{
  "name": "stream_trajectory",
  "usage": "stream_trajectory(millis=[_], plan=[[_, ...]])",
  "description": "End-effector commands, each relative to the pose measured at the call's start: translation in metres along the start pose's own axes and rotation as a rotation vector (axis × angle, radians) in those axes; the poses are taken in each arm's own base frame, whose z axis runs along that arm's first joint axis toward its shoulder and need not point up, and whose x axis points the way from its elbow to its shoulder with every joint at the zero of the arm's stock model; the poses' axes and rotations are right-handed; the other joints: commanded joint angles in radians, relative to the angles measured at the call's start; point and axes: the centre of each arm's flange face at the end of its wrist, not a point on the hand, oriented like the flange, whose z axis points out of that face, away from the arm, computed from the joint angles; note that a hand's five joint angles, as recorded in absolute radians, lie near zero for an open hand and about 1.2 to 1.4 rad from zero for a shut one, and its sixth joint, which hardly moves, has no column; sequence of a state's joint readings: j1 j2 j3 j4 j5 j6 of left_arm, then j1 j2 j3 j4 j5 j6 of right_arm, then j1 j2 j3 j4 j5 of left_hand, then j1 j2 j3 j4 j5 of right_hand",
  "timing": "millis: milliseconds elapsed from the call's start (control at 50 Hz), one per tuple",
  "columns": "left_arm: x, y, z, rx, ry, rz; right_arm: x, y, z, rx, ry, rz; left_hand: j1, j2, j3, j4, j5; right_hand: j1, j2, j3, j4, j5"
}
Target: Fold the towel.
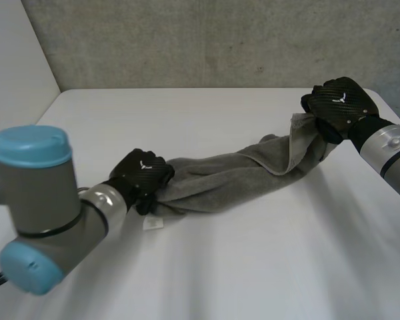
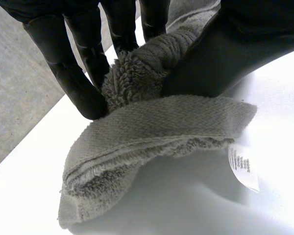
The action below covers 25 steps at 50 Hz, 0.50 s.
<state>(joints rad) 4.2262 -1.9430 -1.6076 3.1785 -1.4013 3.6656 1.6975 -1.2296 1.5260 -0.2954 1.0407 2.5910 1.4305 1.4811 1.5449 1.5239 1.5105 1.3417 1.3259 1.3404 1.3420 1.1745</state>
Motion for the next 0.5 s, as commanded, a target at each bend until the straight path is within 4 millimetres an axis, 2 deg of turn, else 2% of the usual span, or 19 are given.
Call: stream_trajectory(millis=[20, 100, 140, 160, 180, 200, 220, 240, 260, 340, 380, 440, 480, 500], plan=[[0.012, -0.002, -0.041, 0.02, 0.061, 0.028, -0.005, -0.007, -0.004, -0.011, -0.068, 0.029, -0.034, -0.085, -0.149, -0.128, -0.289, 0.055, 0.07, 0.056, 0.054, 0.047], [0.03, 0.005, -0.064, 0.014, 0.176, 0.087, -0.007, -0.009, -0.006, -0.017, -0.087, 0.039, -0.034, -0.085, -0.149, -0.128, -0.289, 0.055, 0.07, 0.056, 0.054, 0.047], [0.035, 0.008, -0.069, 0.008, 0.211, 0.116, -0.007, -0.009, -0.006, -0.018, -0.088, 0.039, -0.034, -0.085, -0.149, -0.128, -0.289, 0.055, 0.07, 0.056, 0.054, 0.047], [0.038, 0.009, -0.072, 0.005, 0.234, 0.145, -0.007, -0.009, -0.006, -0.017, -0.089, 0.038, -0.24, -0.291, -0.355, -0.334, -0.495, 0.055, 0.07, 0.056, 0.054, 0.047], [0.038, 0.009, -0.072, 0.005, 0.234, 0.145, -0.007, -0.009, -0.006, -0.017, -0.09, 0.038, -0.242, -0.293, -0.357, -0.336, -0.497, 0.055, 0.07, 0.056, 0.054, 0.047], [0.037, 0.01, -0.072, 0.003, 0.234, 0.165, -0.008, -0.008, -0.006, -0.019, -0.091, 0.04, -0.478, -0.528, -0.592, -0.571, -0.732, 0.055, 0.07, 0.056, 0.054, 0.047], [0.037, 0.01, -0.072, 0.003, 0.234, 0.165, -0.008, -0.008, -0.006, -0.019, -0.091, 0.04, -0.48, -0.531, -0.594, -0.573, -0.735, 0.055, 0.07, 0.056, 0.054, 0.047], [0.031, 0.009, -0.069, 0.002, 0.213, 0.181, -0.007, -0.008, -0.006, -0.02, -0.09, 0.04, -0.684, -0.734, -0.798, -0.777, -0.938, 0.055, 0.07, 0.056, 0.054, 0.047], [0.024, 0.009, -0.064, 0.002, 0.193, 0.183, -0.008, -0.007, -0.006, -0.022, -0.091, 0.042, -0.752, -0.803, -0.867, -0.846, -1.007, 0.055, 0.07, 0.056, 0.054, 0.047], [0.011, 0.0, -0.054, 0.027, 0.156, 0.183, -0.008, -0.006, -0.006, -0.026, -0.093, 0.044, -0.797, -0.848, -0.912, -0.891, -1.052, 0.055, 0.07, 0.056, 0.054, 0.047], [0.002, -0.006, -0.039, 0.039, 0.134, 0.153, -0.008, -0.006, -0.006, -0.026, -0.093, 0.044, -0.917, -0.968, -1.032, -1.01, -1.172, 0.055, 0.07, 0.056, 0.054, 0.047], [-0.004, -0.008, -0.031, 0.043, 0.119, 0.124, -0.009, -0.005, -0.006, -0.03, -0.094, 0.047, -0.926, -0.977, -1.041, -1.02, -1.181, 0.055, 0.07, 0.056, 0.054, 0.047], [-0.015, -0.01, -0.015, 0.034, 0.081, 0.058, -0.009, -0.005, -0.006, -0.03, -0.094, 0.047, -0.918, -0.968, -1.032, -1.011, -1.172, 0.055, 0.07, 0.056, 0.054, 0.047], [-0.015, -0.01, -0.015, 0.034, 0.08, 0.057, -0.009, -0.005, -0.006, -0.03, -0.094, 0.047, -0.918, -0.968, -1.032, -1.011, -1.172, 0.055, 0.07, 0.056, 0.054, 0.047]])
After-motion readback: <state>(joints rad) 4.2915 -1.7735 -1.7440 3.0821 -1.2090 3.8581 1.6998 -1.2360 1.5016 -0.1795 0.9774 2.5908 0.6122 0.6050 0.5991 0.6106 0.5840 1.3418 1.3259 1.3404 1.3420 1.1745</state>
